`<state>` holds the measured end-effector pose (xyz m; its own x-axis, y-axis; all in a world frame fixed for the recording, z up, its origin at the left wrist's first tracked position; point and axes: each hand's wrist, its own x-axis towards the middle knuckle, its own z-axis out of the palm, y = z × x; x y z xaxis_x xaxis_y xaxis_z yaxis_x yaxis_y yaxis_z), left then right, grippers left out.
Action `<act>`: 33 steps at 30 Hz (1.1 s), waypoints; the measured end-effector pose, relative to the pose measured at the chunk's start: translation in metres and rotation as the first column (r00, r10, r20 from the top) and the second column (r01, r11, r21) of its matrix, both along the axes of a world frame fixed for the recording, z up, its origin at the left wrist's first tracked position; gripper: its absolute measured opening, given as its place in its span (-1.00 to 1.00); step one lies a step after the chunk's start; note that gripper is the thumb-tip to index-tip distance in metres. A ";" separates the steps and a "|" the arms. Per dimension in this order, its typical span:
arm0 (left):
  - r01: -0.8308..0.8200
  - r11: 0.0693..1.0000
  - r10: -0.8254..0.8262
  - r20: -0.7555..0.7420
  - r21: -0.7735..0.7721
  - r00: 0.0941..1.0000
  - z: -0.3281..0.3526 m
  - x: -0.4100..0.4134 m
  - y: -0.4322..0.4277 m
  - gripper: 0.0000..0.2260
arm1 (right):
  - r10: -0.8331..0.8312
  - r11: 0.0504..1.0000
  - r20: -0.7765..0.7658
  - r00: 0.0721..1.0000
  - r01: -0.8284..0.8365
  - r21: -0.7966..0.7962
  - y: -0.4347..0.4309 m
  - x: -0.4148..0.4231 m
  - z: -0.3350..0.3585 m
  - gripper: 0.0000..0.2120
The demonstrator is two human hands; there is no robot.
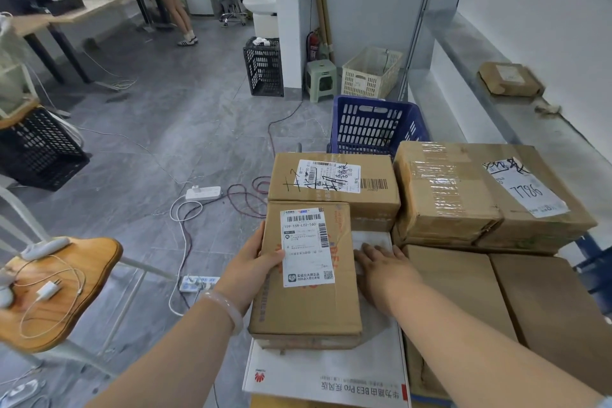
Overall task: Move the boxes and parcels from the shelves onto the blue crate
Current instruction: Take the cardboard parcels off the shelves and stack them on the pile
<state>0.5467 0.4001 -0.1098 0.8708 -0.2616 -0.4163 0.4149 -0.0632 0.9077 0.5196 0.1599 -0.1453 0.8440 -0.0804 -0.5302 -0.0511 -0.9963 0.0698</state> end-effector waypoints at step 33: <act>0.001 1.000 0.000 -0.097 0.006 0.995 0.000 0.024 0.003 -0.50 | -0.681 0.258 -0.002 0.732 0.243 0.935 0.061 -0.014 0.045 -0.30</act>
